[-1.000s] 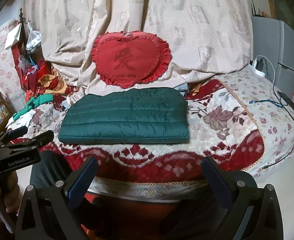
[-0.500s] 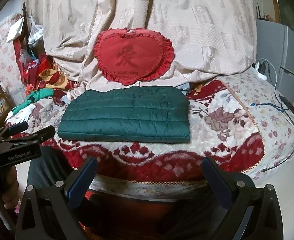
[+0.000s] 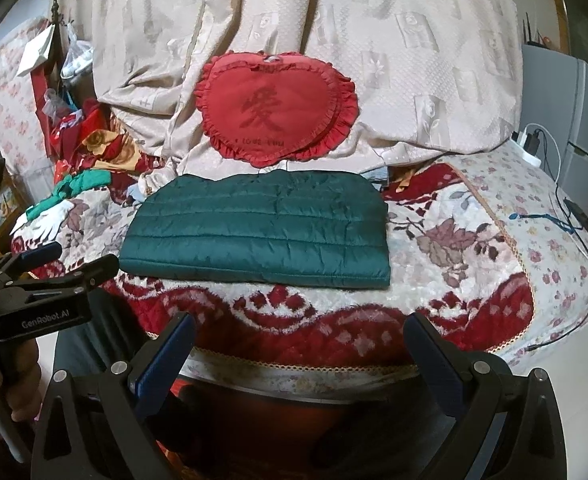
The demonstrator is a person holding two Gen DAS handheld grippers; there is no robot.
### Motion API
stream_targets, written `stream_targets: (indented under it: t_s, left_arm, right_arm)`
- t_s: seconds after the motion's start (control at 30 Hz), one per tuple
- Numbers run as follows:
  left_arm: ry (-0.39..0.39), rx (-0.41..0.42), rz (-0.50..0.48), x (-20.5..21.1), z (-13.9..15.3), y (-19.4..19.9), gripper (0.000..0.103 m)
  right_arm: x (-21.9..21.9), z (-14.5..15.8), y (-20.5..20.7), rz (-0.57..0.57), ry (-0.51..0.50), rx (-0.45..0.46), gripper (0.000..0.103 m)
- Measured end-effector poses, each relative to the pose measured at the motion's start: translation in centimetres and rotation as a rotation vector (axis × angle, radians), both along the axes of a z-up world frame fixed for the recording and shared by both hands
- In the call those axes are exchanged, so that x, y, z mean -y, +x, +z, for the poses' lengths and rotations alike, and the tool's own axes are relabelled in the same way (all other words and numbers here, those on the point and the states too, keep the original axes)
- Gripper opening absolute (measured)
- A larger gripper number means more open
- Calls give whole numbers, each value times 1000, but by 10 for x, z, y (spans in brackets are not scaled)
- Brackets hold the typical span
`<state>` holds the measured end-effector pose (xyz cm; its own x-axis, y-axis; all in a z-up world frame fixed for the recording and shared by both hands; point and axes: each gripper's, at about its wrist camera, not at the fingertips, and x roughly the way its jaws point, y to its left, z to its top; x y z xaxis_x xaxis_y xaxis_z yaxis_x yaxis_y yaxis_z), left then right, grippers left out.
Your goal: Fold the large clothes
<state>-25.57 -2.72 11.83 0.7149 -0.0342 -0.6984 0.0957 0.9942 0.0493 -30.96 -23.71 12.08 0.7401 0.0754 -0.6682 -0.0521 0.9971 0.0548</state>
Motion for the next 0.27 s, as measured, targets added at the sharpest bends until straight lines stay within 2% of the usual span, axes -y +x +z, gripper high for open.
stream_targets:
  t_s: [0.27]
  left_arm:
    - [-19, 6, 0, 0, -4, -2, 103]
  right_arm:
    - [-2, -1, 1, 3, -2, -6, 103]
